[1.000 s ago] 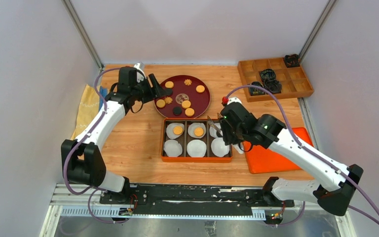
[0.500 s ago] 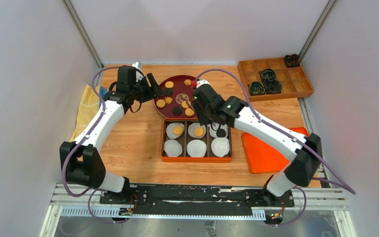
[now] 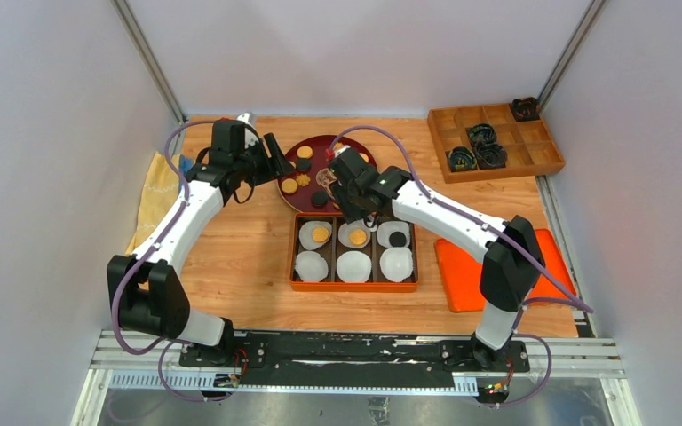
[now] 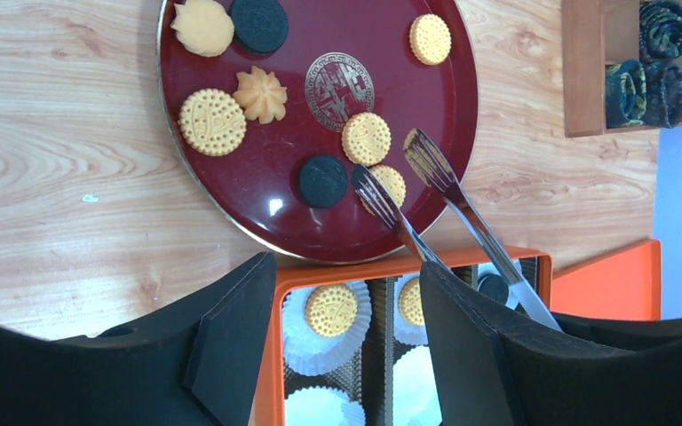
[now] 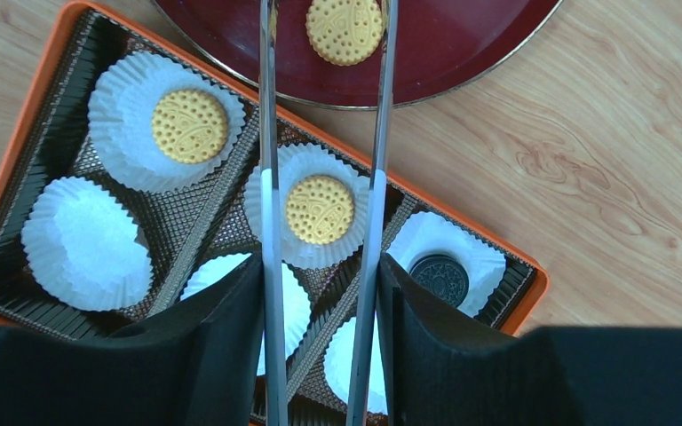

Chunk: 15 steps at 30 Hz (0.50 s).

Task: Pack the cookies

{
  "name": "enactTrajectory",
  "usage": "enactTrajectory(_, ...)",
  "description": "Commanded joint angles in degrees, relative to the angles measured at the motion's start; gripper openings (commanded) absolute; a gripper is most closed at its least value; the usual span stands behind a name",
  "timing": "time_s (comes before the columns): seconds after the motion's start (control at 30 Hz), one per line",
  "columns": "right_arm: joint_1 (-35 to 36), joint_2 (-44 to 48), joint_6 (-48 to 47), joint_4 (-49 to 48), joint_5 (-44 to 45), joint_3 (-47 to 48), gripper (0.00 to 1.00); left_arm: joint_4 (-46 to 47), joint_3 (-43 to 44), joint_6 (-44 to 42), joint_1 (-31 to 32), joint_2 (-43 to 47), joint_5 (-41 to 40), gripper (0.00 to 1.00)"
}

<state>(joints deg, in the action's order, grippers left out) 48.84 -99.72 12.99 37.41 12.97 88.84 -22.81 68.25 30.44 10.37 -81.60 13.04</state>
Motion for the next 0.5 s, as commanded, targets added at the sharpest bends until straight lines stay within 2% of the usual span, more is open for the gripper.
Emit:
enactTrajectory(0.0, -1.26, -2.01, -0.83, -0.45, 0.19, 0.83, 0.49, 0.29, 0.77, -1.10, 0.35, 1.70, -0.28, 0.66)
enactTrajectory(0.47, -3.22, -8.79, -0.21, 0.11, -2.51, 3.79, 0.49, 0.34, 0.77, -1.16, 0.18, 1.20, -0.51, 0.66)
